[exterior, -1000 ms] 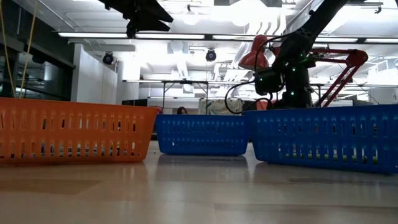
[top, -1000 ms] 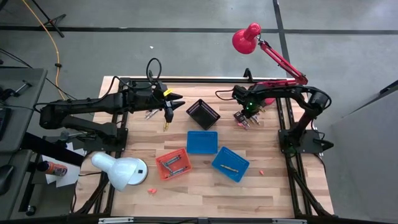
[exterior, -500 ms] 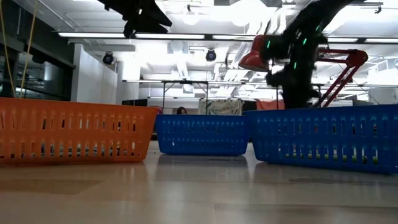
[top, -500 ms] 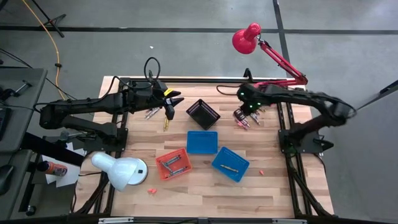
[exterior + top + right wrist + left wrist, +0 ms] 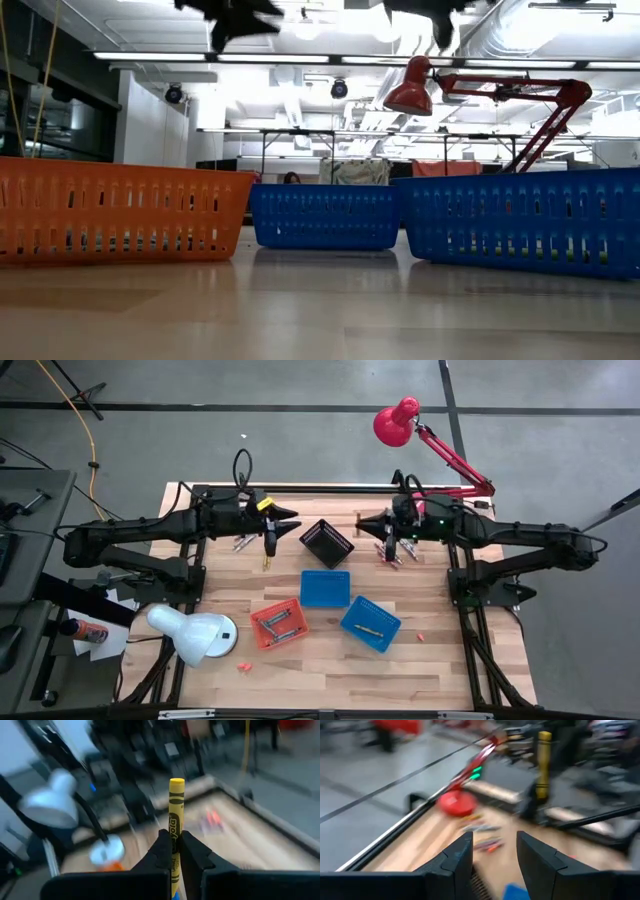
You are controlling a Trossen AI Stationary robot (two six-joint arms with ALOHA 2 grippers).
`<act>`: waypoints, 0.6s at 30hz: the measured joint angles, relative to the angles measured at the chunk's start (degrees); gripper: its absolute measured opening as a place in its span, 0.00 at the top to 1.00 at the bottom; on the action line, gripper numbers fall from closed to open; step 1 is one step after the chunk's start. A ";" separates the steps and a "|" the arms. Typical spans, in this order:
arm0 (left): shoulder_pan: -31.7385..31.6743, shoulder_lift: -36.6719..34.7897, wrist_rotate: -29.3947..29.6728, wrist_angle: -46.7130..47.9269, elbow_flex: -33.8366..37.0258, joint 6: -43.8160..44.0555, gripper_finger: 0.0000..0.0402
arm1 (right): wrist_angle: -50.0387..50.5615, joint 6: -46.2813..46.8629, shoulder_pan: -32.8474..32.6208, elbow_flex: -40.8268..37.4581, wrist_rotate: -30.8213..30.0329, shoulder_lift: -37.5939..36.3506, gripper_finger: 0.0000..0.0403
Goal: Sort crayons
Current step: Put the yellow crayon into the right blue bin
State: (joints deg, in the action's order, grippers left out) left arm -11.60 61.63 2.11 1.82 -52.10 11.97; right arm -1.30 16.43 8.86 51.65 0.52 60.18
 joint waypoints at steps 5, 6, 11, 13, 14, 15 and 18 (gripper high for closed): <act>0.06 -0.02 -9.21 -8.47 -0.02 0.05 0.65 | -7.16 -1.47 -0.78 0.05 0.11 2.52 0.99; 0.04 0.00 -9.55 -9.37 -0.02 0.34 0.65 | -7.30 -1.49 -0.78 0.05 0.17 2.92 0.99; 0.00 0.00 -9.57 -10.71 -0.02 1.36 0.65 | -7.35 -1.43 -0.78 0.03 2.17 3.67 0.99; 0.00 0.00 -9.57 -10.69 -0.01 1.38 0.65 | -7.45 -1.35 -0.78 0.03 2.35 3.65 0.99; 0.00 0.00 -9.57 -10.69 -0.02 1.38 0.65 | -7.35 -0.65 -0.78 0.03 2.93 3.65 0.99; 0.00 -0.01 -9.57 -10.69 -0.01 1.38 0.65 | -6.86 0.76 -0.78 0.03 3.97 3.64 0.99; 0.00 -0.01 -9.57 -10.64 -0.02 1.47 0.65 | -0.67 6.75 -1.23 0.03 10.30 3.64 0.99</act>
State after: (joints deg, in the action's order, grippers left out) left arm -11.60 61.61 -7.46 -8.82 -52.12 13.43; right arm -1.97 23.18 7.63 51.68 10.82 63.82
